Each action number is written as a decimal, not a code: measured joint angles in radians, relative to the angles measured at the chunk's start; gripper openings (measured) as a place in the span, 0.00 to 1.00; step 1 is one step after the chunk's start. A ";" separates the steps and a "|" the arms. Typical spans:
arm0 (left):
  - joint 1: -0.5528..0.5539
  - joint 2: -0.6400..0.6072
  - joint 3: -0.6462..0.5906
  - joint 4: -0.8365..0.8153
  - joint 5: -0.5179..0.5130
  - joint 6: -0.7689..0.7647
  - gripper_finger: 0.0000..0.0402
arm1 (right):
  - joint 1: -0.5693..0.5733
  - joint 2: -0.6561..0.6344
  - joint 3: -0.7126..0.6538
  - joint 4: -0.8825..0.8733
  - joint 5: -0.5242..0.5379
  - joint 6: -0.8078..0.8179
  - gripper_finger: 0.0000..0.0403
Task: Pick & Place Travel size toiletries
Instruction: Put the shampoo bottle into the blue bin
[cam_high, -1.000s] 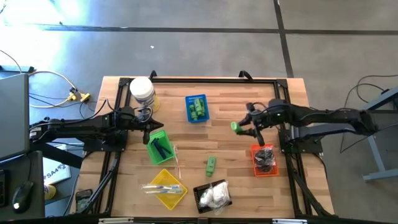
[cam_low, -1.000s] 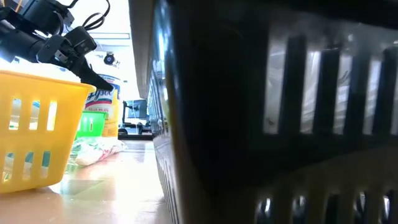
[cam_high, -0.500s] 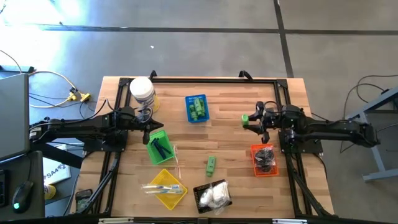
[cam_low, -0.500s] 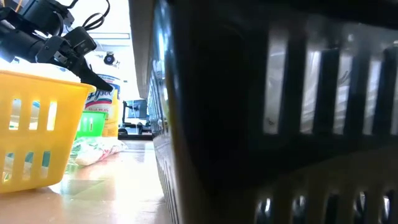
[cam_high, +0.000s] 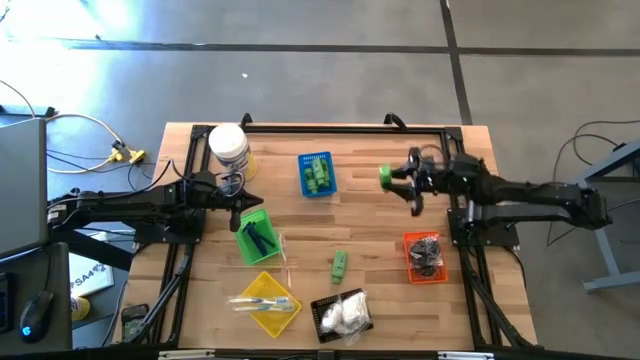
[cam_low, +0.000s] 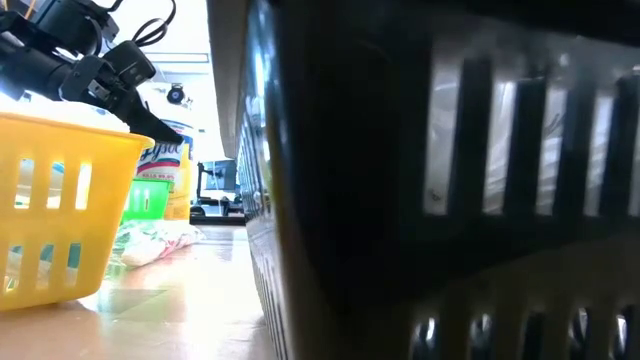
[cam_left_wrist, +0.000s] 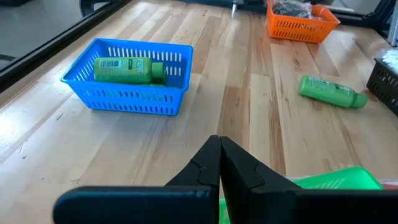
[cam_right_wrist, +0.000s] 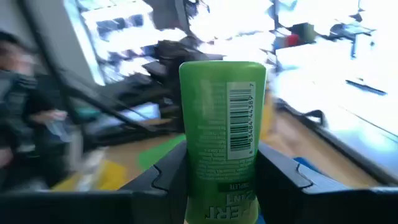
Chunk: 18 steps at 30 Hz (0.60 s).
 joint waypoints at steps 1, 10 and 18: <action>0.000 0.000 0.000 0.005 0.000 0.001 0.00 | 0.000 0.049 0.063 -0.060 0.032 -0.017 0.34; 0.000 0.000 0.000 0.005 0.000 0.007 0.00 | -0.081 0.561 0.581 -0.402 0.063 -0.048 0.34; 0.000 0.000 0.000 0.005 0.000 0.007 0.00 | -0.202 0.978 0.924 -0.561 -0.244 0.110 0.34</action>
